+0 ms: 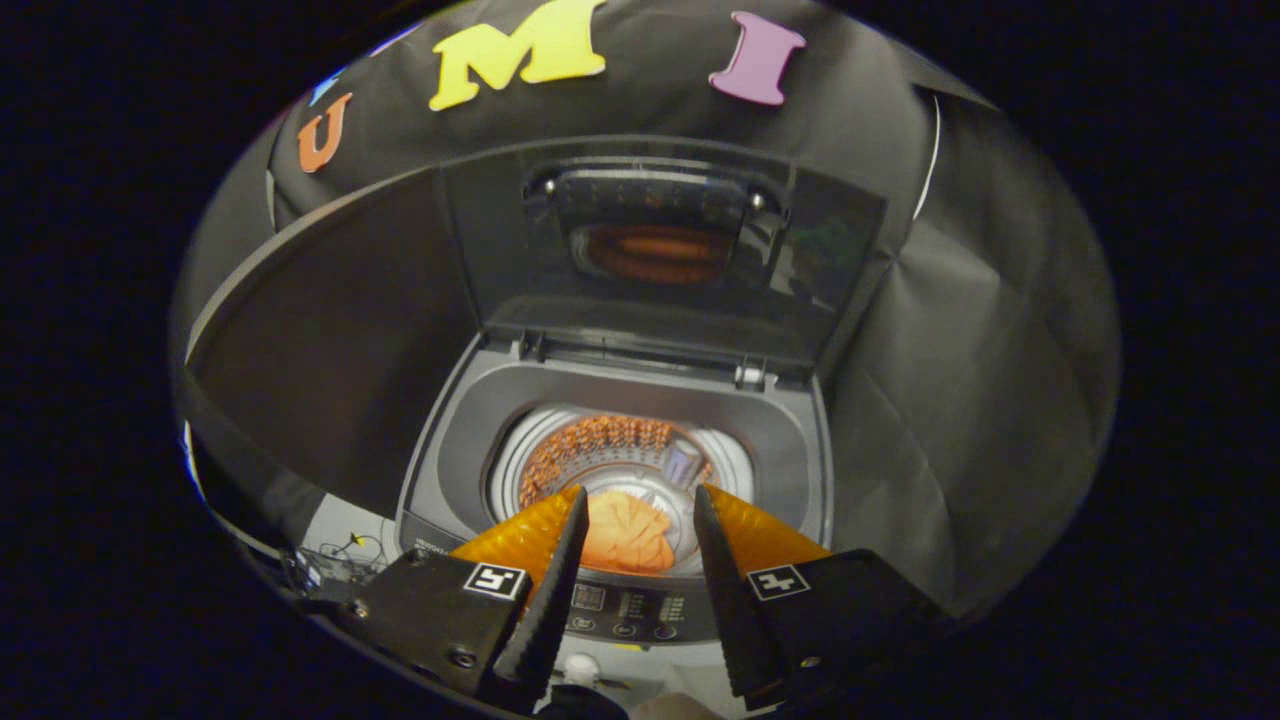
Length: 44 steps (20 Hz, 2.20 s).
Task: Put the clothes into the washing machine and then close the washing machine lid.
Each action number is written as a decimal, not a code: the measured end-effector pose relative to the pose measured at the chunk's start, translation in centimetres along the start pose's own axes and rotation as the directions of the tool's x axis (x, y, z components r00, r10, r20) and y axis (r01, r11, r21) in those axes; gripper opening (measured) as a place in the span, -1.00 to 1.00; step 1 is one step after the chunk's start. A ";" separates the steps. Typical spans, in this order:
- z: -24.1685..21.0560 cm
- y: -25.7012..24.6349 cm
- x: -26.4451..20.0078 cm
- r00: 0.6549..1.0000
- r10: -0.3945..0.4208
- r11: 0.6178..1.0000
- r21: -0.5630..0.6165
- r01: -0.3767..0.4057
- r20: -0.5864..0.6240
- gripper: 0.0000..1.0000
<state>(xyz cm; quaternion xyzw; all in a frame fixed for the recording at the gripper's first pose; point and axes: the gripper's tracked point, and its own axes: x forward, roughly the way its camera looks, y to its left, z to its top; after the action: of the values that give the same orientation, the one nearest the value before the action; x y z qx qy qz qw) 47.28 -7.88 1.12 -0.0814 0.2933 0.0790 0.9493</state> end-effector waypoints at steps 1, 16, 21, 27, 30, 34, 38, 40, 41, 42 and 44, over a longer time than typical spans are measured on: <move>0.9 0.0 -0.7 1.000 -0.003 1.000 -0.007 0.003 0.028 0.34; 11.2 -0.8 -11.2 0.933 -0.048 0.999 0.009 0.048 0.358 0.36; 15.3 -1.4 -12.4 0.907 -0.066 0.998 0.045 0.052 0.415 0.36; 19.6 -1.1 -11.1 0.905 -0.057 0.996 0.080 0.025 0.422 0.36; 21.3 -0.6 -9.8 0.912 -0.051 0.995 0.095 0.014 0.406 0.36; 24.2 -0.3 -6.5 0.923 -0.052 0.995 0.099 0.015 0.381 0.36; 26.4 -0.2 -2.8 0.934 -0.060 0.994 0.105 0.024 0.352 0.36; 27.0 0.1 -0.5 0.943 -0.058 0.992 0.128 0.017 0.327 0.36; 27.1 0.2 0.5 0.949 -0.056 0.990 0.137 0.014 0.309 0.36; 27.2 0.2 1.4 0.953 -0.056 0.989 0.144 0.013 0.297 0.35; 27.7 0.2 3.1 0.956 -0.064 0.990 0.139 0.025 0.286 0.36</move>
<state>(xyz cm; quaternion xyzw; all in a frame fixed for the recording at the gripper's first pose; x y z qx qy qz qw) 64.87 -1.81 21.86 -0.0116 0.1538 0.0489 0.9868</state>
